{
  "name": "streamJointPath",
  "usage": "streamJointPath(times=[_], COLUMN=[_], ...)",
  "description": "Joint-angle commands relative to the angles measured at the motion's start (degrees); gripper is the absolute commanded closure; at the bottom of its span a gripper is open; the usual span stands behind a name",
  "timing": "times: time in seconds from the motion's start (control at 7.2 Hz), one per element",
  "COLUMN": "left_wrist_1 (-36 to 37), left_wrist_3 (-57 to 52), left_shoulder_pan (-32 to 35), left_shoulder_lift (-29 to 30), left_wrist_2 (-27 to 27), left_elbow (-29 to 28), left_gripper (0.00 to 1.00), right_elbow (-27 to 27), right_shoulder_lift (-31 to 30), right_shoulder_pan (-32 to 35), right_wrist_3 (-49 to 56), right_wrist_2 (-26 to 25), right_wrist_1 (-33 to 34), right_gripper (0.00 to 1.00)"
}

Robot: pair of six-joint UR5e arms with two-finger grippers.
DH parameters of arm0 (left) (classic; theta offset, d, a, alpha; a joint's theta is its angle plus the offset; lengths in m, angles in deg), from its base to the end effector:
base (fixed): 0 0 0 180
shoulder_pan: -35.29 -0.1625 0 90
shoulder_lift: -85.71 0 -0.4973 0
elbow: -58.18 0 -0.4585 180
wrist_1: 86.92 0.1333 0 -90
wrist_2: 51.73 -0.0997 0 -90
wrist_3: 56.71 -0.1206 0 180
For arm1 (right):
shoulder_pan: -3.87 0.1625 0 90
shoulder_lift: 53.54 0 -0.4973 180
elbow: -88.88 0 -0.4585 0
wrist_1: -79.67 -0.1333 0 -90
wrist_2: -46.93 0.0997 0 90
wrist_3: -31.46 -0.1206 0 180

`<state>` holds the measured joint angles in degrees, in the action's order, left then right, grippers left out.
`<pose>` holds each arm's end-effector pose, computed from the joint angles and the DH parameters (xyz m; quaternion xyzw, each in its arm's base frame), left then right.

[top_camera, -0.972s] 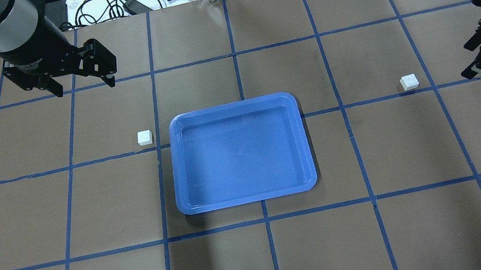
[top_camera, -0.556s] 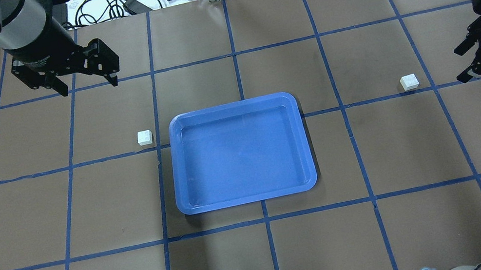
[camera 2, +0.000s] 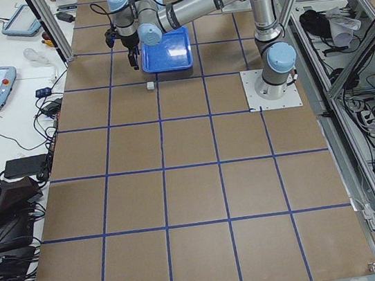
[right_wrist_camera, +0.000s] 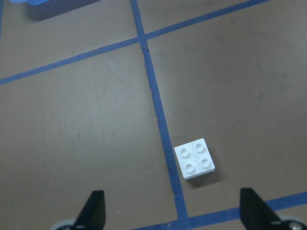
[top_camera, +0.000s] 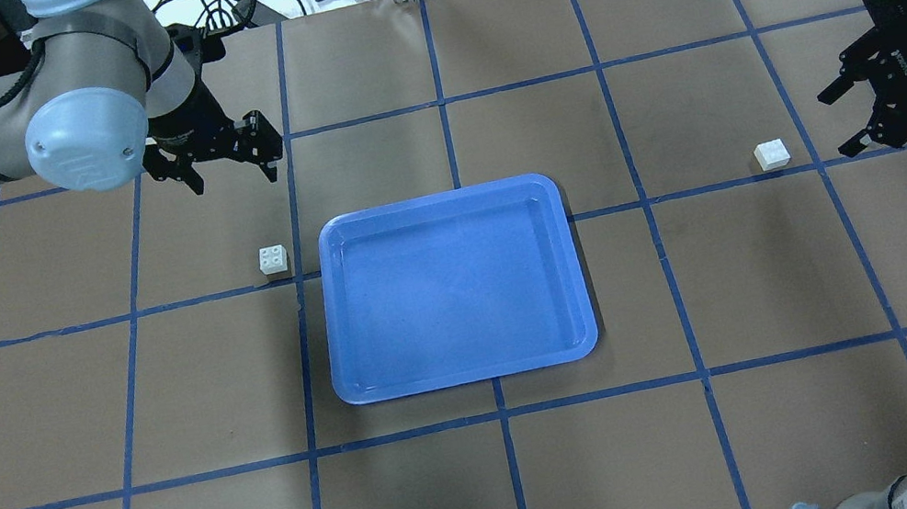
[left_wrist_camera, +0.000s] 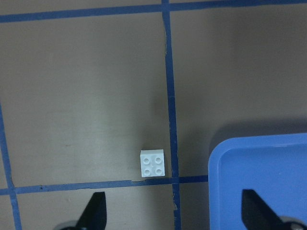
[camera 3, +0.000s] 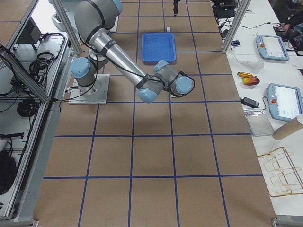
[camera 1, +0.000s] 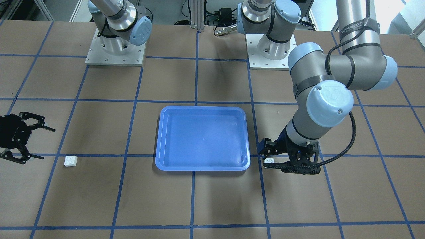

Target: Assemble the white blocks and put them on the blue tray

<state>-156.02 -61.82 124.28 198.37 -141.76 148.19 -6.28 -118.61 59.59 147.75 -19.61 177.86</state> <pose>-0.1207 -0.7128 0.3211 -0.0358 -0.9992 -0.0154 0.0006 -0.2206 -0.6455 0.2438 -0.6016 0.7508 -0.1458 0.2306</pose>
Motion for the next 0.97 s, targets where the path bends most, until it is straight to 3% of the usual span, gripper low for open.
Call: streamJointPath(times=[0.0, 0.28, 0.83], left_wrist_1=[5.8, 13.7, 15.0], left_wrist_3=[-1.2, -5.0, -4.8], left_shoulder_pan=[0.0, -0.1, -0.6], left_shoulder_lift=[2.5, 2.6, 4.1], left_wrist_2=[-0.1, -0.2, -0.7], left_elbow=[3.8, 9.9, 11.7], left_gripper=[0.0, 0.0, 0.01], right_elbow=[3.9, 6.6, 5.3], right_shoulder_lift=[4.7, 8.0, 8.4], right_shoulder_pan=[0.0, 0.4, 1.5], right_wrist_3=[5.0, 6.0, 13.7], right_wrist_2=[1.3, 1.4, 4.3], right_wrist_1=[0.1, -0.1, -1.2], right_gripper=[0.0, 0.0, 0.0])
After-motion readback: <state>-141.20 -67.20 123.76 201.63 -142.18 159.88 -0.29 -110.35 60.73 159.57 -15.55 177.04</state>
